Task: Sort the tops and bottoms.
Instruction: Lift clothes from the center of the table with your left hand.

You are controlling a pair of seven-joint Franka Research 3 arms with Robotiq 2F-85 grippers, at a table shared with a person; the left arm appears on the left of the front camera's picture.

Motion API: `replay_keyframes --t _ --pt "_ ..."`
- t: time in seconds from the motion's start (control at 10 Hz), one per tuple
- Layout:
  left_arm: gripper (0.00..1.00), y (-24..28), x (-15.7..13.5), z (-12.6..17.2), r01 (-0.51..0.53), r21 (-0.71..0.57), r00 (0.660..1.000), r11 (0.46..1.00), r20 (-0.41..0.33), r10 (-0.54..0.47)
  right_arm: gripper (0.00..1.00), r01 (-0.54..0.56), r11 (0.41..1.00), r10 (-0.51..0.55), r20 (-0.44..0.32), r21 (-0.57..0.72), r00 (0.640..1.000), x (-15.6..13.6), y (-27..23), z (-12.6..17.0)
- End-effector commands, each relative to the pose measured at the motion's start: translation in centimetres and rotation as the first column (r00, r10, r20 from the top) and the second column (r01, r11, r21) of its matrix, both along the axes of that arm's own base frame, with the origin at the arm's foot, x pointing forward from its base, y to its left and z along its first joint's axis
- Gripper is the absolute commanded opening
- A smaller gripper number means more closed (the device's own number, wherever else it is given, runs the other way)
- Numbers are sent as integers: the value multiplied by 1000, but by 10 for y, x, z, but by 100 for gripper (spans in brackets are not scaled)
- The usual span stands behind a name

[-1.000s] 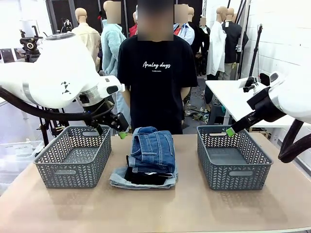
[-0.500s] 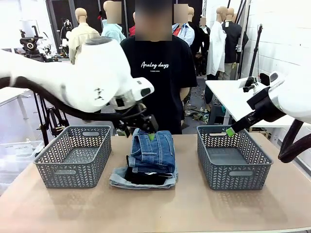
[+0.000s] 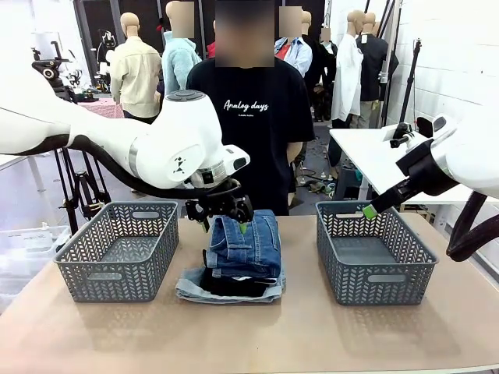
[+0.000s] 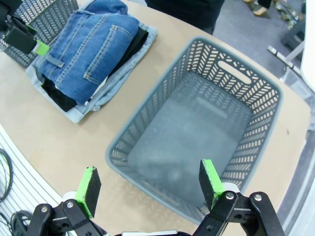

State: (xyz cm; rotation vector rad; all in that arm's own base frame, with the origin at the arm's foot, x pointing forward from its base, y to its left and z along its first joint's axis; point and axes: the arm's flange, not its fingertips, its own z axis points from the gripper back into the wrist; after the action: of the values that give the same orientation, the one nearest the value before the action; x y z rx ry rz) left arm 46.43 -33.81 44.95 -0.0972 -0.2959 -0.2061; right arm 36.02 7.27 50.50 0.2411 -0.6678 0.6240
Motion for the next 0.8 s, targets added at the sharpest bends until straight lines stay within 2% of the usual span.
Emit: replay_keyframes --t 0.0,0.1,0.7 --pt "100 -12 11 1 -40 -13 999 999 35 41 100 -8 1000 8 5 16 1000 3 -1 -2" --pt "100 -13 18 -2 -47 -21 998 999 45 48 100 -8 1000 8 5 16 1000 3 -1 -2" --pt "100 -29 36 -19 -77 -62 997 995 -18 76 100 -8 1000 8 5 16 1000 3 -1 -2"
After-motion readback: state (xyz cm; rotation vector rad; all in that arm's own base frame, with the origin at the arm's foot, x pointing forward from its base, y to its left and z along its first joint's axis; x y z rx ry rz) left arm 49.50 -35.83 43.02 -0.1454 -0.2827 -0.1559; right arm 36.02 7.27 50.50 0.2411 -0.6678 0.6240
